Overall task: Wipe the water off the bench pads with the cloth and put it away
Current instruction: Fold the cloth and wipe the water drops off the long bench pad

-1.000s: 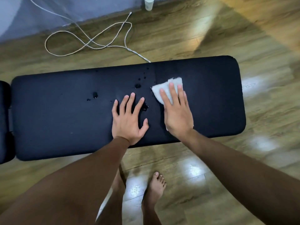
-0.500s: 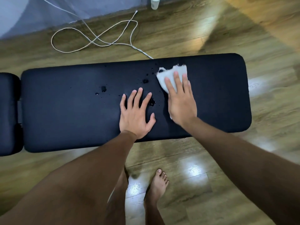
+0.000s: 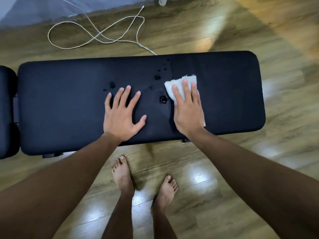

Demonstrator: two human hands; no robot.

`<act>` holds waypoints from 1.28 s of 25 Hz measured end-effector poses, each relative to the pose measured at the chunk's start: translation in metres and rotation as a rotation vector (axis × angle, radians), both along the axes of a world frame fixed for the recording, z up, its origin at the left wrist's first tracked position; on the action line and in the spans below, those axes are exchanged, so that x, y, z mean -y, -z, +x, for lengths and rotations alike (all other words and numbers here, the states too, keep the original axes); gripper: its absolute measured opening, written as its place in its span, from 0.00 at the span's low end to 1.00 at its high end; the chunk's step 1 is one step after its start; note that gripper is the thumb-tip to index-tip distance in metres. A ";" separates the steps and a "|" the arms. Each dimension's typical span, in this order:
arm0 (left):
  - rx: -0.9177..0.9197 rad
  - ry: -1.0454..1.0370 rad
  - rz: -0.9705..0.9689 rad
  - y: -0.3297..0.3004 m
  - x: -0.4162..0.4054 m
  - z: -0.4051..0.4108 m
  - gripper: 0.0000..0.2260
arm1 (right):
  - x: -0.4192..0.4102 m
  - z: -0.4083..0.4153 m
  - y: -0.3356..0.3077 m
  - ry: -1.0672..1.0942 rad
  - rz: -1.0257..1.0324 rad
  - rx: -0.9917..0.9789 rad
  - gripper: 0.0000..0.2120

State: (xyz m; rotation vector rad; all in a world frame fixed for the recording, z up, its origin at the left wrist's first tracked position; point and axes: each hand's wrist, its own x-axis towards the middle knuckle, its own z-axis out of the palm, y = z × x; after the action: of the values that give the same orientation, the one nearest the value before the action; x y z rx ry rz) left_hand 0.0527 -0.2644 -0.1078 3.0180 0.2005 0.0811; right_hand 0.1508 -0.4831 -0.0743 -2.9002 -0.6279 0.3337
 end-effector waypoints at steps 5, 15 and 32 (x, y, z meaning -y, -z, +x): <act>0.013 -0.020 0.007 0.005 0.001 0.002 0.34 | -0.051 0.085 -0.001 -0.017 0.037 -0.011 0.25; 0.007 -0.037 -0.025 0.001 0.001 0.000 0.33 | 0.013 -0.052 -0.004 -0.092 0.107 0.012 0.26; 0.020 -0.043 -0.015 0.009 0.002 0.004 0.32 | -0.048 0.026 0.005 -0.078 0.125 0.046 0.28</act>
State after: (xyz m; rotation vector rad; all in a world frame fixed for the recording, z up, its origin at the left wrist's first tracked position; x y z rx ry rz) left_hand 0.0567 -0.2663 -0.1172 2.9971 0.2625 0.1125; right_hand 0.1766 -0.4355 -0.0797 -2.7763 -0.7428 0.2284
